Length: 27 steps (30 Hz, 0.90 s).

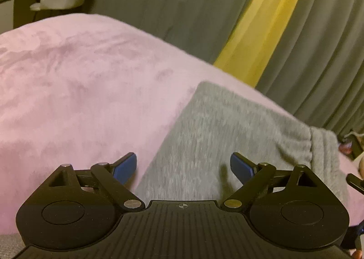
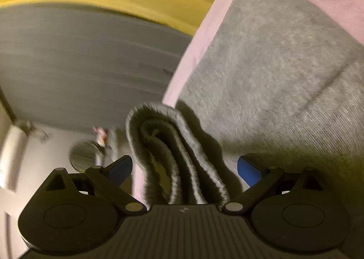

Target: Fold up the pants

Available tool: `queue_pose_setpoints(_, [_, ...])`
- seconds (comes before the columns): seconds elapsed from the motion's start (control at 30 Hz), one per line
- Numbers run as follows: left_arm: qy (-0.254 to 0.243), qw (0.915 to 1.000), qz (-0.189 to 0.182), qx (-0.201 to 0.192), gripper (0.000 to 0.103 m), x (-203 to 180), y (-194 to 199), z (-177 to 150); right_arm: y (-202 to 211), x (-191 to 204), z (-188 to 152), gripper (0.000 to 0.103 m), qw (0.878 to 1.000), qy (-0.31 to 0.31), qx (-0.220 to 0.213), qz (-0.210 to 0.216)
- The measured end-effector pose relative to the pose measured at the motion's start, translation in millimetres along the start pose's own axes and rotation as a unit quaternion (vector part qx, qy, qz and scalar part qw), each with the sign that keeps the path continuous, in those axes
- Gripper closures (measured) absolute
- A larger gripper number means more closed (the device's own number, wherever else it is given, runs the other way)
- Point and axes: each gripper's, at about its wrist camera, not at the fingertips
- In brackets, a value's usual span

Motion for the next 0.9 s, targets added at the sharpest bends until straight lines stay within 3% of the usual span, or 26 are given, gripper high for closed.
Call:
queue_pose_setpoints(0.17, [0.000,1.0000,0.007,0.004,0.009,0,0,-2,-35,23,-4,0.004,0.996,0.062,0.055,-0.021])
queue_pose_setpoints(0.3, [0.001,0.9999,0.014,0.008,0.009,0,0,-3,-48,34,-7,0.004,0.994,0.080,0.059,-0.040])
queue_pose_setpoints(0.37, [0.002,0.9998,0.015,0.008,0.009,0,0,-3,-46,41,-12,0.023,0.993,0.088,0.053,-0.050])
queue_pose_setpoints(0.4, [0.004,0.9998,0.015,0.008,0.009,1,1,-3,-39,45,-16,0.044,0.992,0.097,0.046,-0.059])
queue_pose_setpoints(0.43, [0.008,0.9998,0.015,0.006,0.009,2,1,-3,-38,48,-20,0.056,0.992,0.102,0.046,-0.051])
queue_pose_setpoints(0.57, [0.027,0.9996,0.005,-0.003,0.009,7,3,-2,-36,62,-26,0.055,0.989,0.129,0.044,-0.048])
queue_pose_setpoints(0.63, [0.027,0.9996,0.006,-0.001,0.009,7,3,-2,-43,64,-27,0.043,0.988,0.130,0.050,-0.059])
queue_pose_setpoints(0.73, [0.031,0.9994,0.006,-0.015,0.009,8,7,-2,-53,76,-29,0.041,0.985,0.141,0.057,-0.086])
queue_pose_setpoints(0.9, [0.074,0.9961,0.001,-0.049,0.009,19,15,-1,-58,109,-42,0.056,0.970,0.191,0.042,-0.145])
Point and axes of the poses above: each gripper's, at about its wrist camera, not at the fingertips, and y roughly against the way its jaws point, x to its left, z to its top, and after that the axes turned 1 degree about -y, right-handed
